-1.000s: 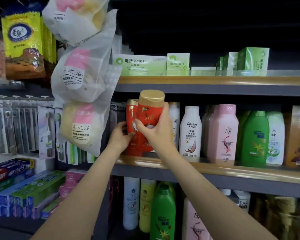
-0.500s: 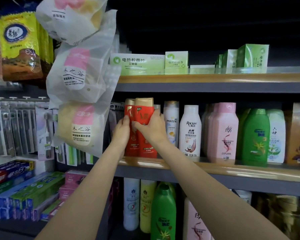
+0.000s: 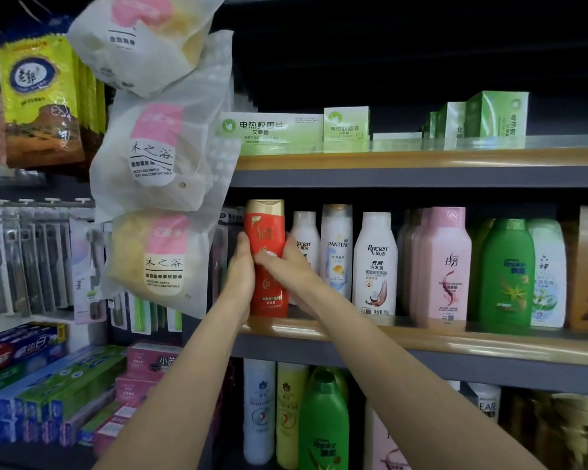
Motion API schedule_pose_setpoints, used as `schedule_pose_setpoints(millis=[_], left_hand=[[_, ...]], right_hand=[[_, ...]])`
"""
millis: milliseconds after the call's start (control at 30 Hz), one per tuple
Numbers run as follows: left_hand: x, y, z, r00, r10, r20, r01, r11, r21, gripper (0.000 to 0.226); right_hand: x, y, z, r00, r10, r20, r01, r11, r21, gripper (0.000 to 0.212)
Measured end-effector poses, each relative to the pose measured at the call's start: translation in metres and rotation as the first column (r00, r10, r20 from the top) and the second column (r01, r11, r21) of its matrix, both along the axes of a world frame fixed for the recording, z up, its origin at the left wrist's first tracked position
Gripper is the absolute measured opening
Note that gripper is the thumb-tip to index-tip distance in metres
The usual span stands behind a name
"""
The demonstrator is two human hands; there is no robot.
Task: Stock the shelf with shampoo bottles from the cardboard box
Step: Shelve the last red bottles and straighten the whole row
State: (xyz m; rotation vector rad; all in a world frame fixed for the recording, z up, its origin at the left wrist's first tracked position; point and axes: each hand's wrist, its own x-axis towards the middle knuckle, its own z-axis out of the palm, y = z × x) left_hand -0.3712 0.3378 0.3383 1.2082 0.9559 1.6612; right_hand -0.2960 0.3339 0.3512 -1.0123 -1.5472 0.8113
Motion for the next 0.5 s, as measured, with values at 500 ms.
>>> schedule_pose_setpoints(millis=[500], left_hand=[[-0.011,0.016,0.01,1.0,0.004,0.026,-0.001,0.995,-0.103,0.071]], right_hand=[[-0.011,0.038,-0.014,0.988,0.154,0.032,-0.147,0.977,-0.156,0.102]])
